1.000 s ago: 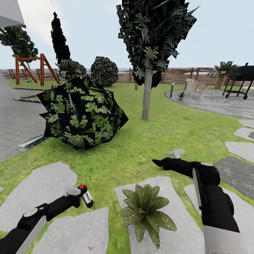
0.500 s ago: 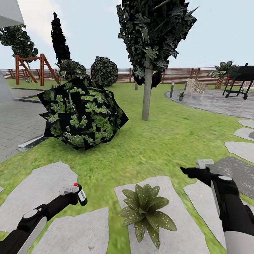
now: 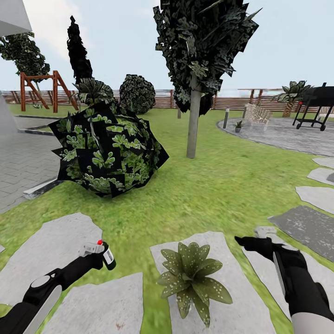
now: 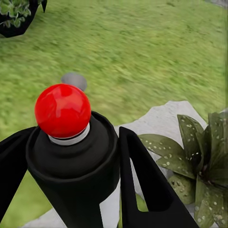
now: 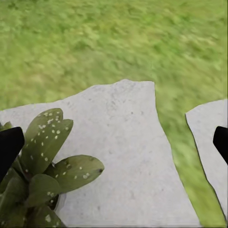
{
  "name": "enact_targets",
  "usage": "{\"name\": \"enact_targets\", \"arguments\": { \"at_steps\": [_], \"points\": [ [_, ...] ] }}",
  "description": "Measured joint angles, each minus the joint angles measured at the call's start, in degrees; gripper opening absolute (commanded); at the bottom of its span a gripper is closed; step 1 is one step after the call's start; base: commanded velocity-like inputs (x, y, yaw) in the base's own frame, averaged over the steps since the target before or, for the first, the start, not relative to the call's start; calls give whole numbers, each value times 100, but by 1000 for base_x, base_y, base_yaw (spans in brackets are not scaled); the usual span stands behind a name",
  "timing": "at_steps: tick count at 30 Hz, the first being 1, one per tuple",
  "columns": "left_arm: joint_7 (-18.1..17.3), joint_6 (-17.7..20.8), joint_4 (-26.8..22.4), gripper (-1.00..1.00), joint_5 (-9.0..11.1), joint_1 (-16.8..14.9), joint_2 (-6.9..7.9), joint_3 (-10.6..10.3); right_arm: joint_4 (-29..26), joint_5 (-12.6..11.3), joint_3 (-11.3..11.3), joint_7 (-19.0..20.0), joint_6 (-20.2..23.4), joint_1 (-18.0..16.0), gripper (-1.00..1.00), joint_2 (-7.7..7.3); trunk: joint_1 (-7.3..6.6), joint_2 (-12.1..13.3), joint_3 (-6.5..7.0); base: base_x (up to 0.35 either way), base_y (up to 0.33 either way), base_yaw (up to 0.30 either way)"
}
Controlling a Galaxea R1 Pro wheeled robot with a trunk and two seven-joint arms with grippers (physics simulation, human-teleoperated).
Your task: Pick up the pesticide atomizer in the garden and spray insectifuge to fully cover both potted plants in the garden.
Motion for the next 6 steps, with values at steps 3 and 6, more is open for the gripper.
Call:
{"name": "enact_targets", "arguments": {
  "at_steps": [3, 6],
  "points": [
    [3, -2, 0, -100, 2, -3, -3, 0, 74, 2, -2, 0, -1, 44, 100, 15, 0, 0, 0, 0, 0, 0],
    [0, -2, -1, -100, 1, -4, -5, -5, 92, 2, -2, 0, -1, 53, 100, 18, 0, 0, 0, 0, 0, 0]
  ]
}}
